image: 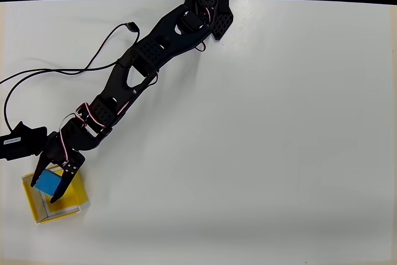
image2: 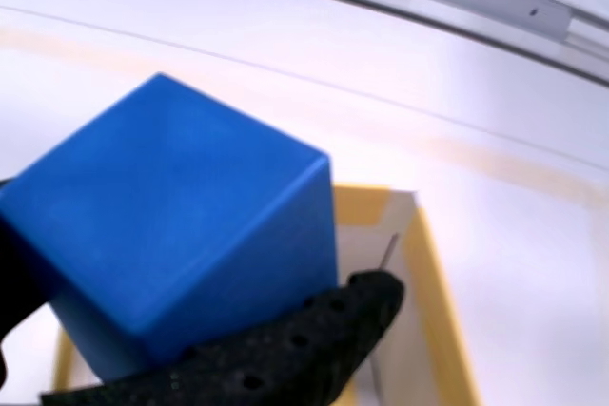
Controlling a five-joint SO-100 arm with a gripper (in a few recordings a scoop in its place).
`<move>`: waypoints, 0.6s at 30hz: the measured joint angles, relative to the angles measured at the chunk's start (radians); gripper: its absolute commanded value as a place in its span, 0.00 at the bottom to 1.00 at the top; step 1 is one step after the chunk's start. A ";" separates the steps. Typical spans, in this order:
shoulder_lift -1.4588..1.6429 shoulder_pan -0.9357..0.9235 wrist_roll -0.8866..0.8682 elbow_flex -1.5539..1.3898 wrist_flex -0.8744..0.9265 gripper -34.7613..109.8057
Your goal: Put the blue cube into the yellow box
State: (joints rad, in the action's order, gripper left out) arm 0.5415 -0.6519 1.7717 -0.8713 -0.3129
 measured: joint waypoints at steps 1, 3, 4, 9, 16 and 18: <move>-0.020 0.000 -0.005 0.028 0.002 0.30; -0.046 0.000 -0.006 0.066 0.005 0.30; -0.060 0.000 -0.006 0.086 0.012 0.30; -0.101 0.000 -0.006 0.130 0.020 0.34; -0.120 0.000 -0.023 0.130 0.025 0.41; -0.120 0.000 -0.025 0.130 0.026 0.44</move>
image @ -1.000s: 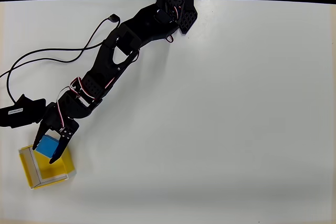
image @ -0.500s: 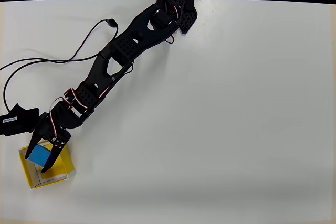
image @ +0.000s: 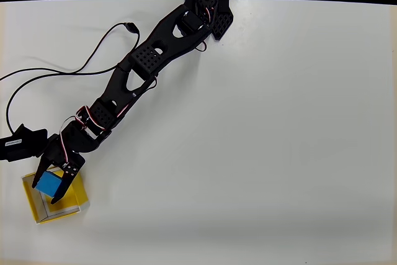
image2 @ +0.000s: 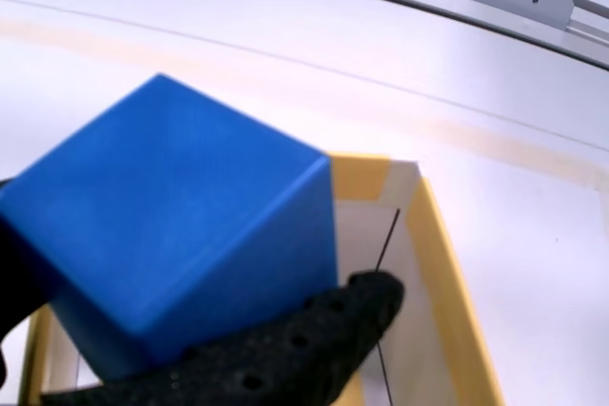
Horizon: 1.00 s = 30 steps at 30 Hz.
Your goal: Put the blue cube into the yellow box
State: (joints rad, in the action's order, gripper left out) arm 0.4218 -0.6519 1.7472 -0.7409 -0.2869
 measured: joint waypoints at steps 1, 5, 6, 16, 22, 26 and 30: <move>0.000 0.000 0.000 0.000 0.000 0.44; 0.000 0.000 0.000 0.000 0.000 0.48; 0.000 0.000 -0.006 0.000 0.000 0.48; 0.058 0.002 -0.049 -0.106 -0.009 0.40; 0.270 0.015 -0.061 -0.357 0.043 0.34; 0.453 0.046 -0.049 -0.535 0.112 0.32; 0.655 0.084 -0.041 -0.716 0.173 0.30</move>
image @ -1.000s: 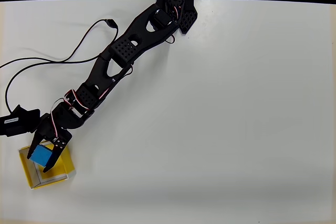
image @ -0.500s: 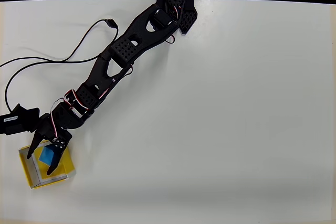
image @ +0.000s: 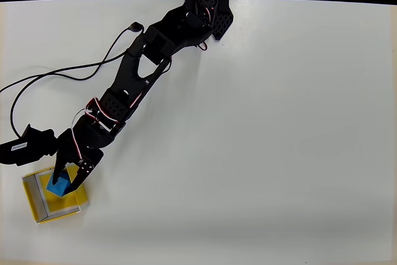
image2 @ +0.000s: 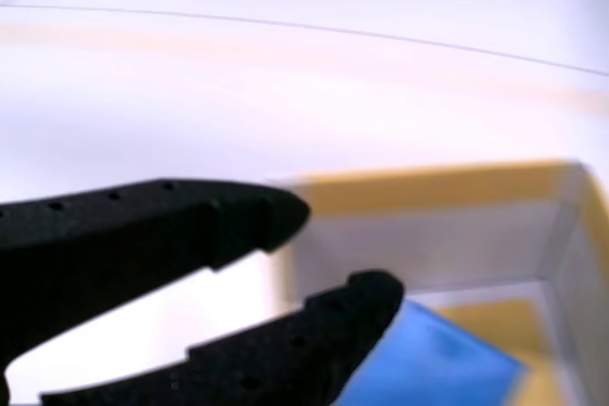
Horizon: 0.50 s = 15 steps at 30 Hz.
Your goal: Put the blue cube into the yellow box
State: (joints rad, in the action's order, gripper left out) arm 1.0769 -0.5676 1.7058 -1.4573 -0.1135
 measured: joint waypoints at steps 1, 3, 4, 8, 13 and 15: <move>0.054 0.011 0.006 -0.048 0.006 0.29; 0.170 0.040 0.021 -0.158 0.020 0.27; 0.235 0.058 0.025 -0.216 0.028 0.27; 0.499 0.141 0.032 -0.462 0.052 0.26; 0.822 0.295 0.037 -0.732 0.107 0.25; 0.943 0.353 0.044 -0.828 0.114 0.24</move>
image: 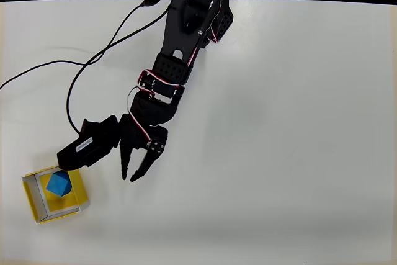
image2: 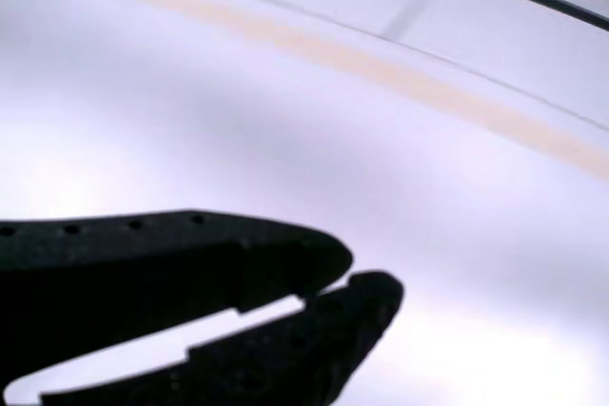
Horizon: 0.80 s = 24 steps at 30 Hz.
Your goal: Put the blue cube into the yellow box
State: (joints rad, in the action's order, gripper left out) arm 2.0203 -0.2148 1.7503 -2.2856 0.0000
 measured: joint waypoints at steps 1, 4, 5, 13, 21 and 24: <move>0.060 0.028 -0.003 -0.046 0.011 0.24; 0.242 0.092 -0.006 -0.192 0.046 0.24; 0.305 0.104 -0.006 -0.241 0.074 0.24; 0.770 0.195 -0.012 -0.689 0.278 0.24; 1.126 0.209 -0.044 -0.833 0.686 0.24; 1.255 0.202 -0.060 -0.833 0.908 0.24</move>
State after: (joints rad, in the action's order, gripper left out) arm 3.2750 -0.0123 1.6904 -3.1186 0.9081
